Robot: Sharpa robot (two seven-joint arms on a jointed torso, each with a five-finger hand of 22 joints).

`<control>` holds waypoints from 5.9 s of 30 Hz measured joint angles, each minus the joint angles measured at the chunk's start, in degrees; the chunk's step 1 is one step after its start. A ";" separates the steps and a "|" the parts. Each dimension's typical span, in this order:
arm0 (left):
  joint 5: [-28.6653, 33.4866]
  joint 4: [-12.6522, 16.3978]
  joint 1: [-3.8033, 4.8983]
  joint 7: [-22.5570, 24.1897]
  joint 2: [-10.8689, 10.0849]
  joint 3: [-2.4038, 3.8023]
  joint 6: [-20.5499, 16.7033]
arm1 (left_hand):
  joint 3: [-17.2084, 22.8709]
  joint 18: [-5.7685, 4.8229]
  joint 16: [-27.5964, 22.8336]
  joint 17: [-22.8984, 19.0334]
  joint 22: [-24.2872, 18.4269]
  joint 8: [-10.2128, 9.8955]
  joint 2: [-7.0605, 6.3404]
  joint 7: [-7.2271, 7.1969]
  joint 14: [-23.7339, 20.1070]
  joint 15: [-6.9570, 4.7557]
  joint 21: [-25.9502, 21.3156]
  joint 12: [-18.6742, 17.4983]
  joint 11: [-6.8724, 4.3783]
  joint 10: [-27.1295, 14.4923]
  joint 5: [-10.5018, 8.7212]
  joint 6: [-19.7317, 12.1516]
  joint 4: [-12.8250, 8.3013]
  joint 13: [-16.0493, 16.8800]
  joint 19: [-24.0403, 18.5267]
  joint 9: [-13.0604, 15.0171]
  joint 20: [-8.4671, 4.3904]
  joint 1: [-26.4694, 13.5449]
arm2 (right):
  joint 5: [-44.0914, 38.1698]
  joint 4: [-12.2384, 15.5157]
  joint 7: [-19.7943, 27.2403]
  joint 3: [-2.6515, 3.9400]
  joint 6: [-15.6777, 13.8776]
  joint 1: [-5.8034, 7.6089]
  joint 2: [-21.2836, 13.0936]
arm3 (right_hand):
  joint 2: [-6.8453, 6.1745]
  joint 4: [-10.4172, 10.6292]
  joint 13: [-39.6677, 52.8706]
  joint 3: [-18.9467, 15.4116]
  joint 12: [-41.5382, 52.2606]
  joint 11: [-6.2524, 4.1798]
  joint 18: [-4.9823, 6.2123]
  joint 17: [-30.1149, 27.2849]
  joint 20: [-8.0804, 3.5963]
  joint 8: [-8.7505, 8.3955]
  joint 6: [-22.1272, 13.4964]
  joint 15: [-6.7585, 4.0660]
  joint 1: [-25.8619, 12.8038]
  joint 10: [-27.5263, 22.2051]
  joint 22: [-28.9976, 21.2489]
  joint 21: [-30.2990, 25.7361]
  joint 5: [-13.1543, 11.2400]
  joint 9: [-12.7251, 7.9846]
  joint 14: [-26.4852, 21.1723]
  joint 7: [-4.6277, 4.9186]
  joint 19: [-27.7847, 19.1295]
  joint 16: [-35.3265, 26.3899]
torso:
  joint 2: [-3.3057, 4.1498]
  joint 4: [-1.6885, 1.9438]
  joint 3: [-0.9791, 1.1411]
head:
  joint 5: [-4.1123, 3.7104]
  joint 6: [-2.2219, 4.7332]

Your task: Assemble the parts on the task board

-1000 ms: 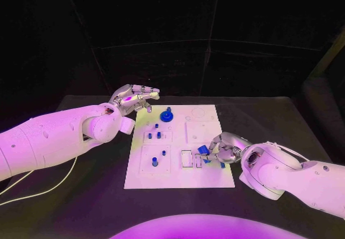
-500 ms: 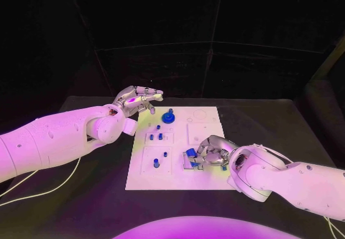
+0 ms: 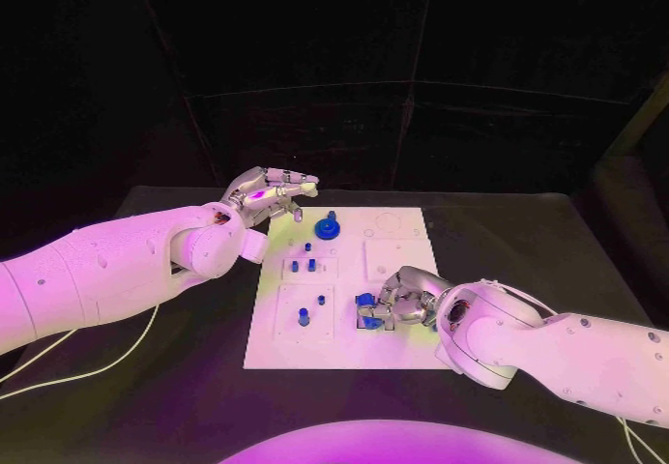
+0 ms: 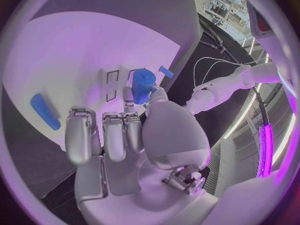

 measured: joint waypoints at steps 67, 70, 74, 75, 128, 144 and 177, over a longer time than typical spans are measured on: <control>0.01 0.03 0.00 -0.19 -0.50 -0.02 0.07 | -0.16 0.00 0.00 0.00 -0.02 0.00 0.21 0.00 0.00 0.00 0.00 0.00 0.00 0.00 0.00 0.00 0.15 -0.01 0.00 0.00 0.00 -0.21 | -4.87 1.90 4.18 0.04 -2.01 0.59 -15.05 | 0.65 -9.47 0.14 0.63 -1.40 -0.16 -0.01 0.02 -0.50 -0.99 -0.83 -0.38 3.24 -0.19 0.00 -0.01 -8.32 -1.84 -0.02 0.66 -0.09 -0.22 | -0.31 -1.41 -0.16 | -2.53 0.00; 0.01 0.10 0.00 -0.19 -0.56 -0.02 0.08 | -0.16 0.00 0.00 -0.01 -0.02 0.00 0.21 0.00 0.00 0.00 -0.02 0.00 0.02 -0.01 0.00 0.00 0.15 0.00 0.00 0.00 0.00 -0.21 | -5.85 0.97 3.53 0.04 -1.88 0.53 -14.48 | 0.79 -9.88 0.14 0.89 -1.40 -0.16 0.00 0.02 -0.50 -1.37 -0.46 -0.38 3.70 -0.19 -0.01 -0.01 -8.09 -1.93 -0.02 0.63 -0.08 -0.23 | -0.31 -1.48 -0.15 | -2.72 -0.04; 0.01 0.21 0.00 -0.19 -0.78 -0.02 0.08 | -0.16 0.00 0.00 -0.10 -0.02 0.00 0.21 0.00 0.00 0.00 -0.22 0.00 0.21 -0.21 0.00 0.00 0.15 0.04 0.00 0.00 0.00 -0.21 | -6.79 -0.04 2.68 0.03 -1.39 0.22 -13.30 | 0.78 -9.88 0.14 0.89 -1.58 -0.16 0.00 0.02 -0.50 -1.37 -0.45 -0.38 3.99 -0.19 0.04 -0.01 -8.09 -1.99 -0.02 0.64 -0.08 -0.44 | -0.31 -1.51 -0.12 | -2.90 -0.29; 0.01 0.22 0.00 -0.19 -0.83 -0.02 0.09 | -0.16 0.01 0.00 -0.10 -0.02 0.00 0.21 0.00 0.00 0.00 -0.22 0.00 0.21 -0.21 0.00 0.00 0.15 0.04 0.00 0.00 0.00 -0.21 | -6.97 -0.22 2.51 0.03 -1.23 0.13 -12.99 | 0.78 -9.88 0.14 0.89 -1.63 -0.16 -0.01 0.01 -0.50 -1.37 -0.45 -0.38 3.99 -0.19 0.04 -0.01 -8.09 -2.00 -0.02 0.64 -0.08 -0.44 | -0.31 -1.51 -0.12 | -2.93 -0.32; 0.01 0.31 -0.04 -0.21 -1.07 -0.01 0.30 | -0.16 0.00 0.00 -0.08 -0.04 0.00 0.21 0.00 0.00 0.00 -0.22 0.00 0.21 -0.20 0.00 0.00 0.15 0.02 0.00 0.00 0.00 -0.21 | -19.57 -1.04 -0.83 0.27 7.08 -0.67 -8.29 | 0.94 -17.31 0.49 20.30 -3.88 -0.22 0.00 0.00 -0.29 -11.45 5.22 -0.27 6.73 -0.17 0.01 -0.24 -4.81 -6.43 -0.11 0.96 0.13 -1.06 | -0.35 -1.48 -0.19 | -2.86 -0.55; 0.01 0.20 -0.05 -0.22 -0.85 -0.01 0.37 | -0.15 0.00 0.00 -0.08 -0.04 0.00 0.21 0.00 0.00 0.00 -0.22 0.00 0.21 -0.20 0.00 0.00 0.15 0.02 0.00 0.00 0.00 -0.21 | -14.71 2.20 -0.77 0.05 1.54 -0.93 -8.50 | -6.08 -16.21 0.02 37.92 -3.54 -0.70 0.00 0.04 -0.29 -16.78 7.84 -0.27 -2.78 0.14 0.01 -0.01 -5.30 -6.54 -0.11 2.36 0.13 -1.06 | -0.35 -1.35 -0.20 | -2.28 -0.62; 0.01 0.49 -0.06 -0.34 -0.73 -0.01 0.57 | 0.02 0.00 0.00 -0.22 -0.08 0.00 0.24 0.00 0.00 0.00 -0.22 0.29 0.21 -0.20 0.00 0.00 0.33 0.01 0.00 0.00 0.00 -0.24 | -5.10 -0.97 -1.64 0.08 1.72 -0.87 -1.70 | -9.03 -14.92 0.01 36.60 -3.77 -1.42 0.00 0.02 -0.92 -15.44 12.17 -1.04 -6.79 -0.19 0.00 0.88 -6.44 -2.86 0.19 0.72 -0.07 -0.39 | -0.27 -1.58 -0.18 | -1.37 -1.10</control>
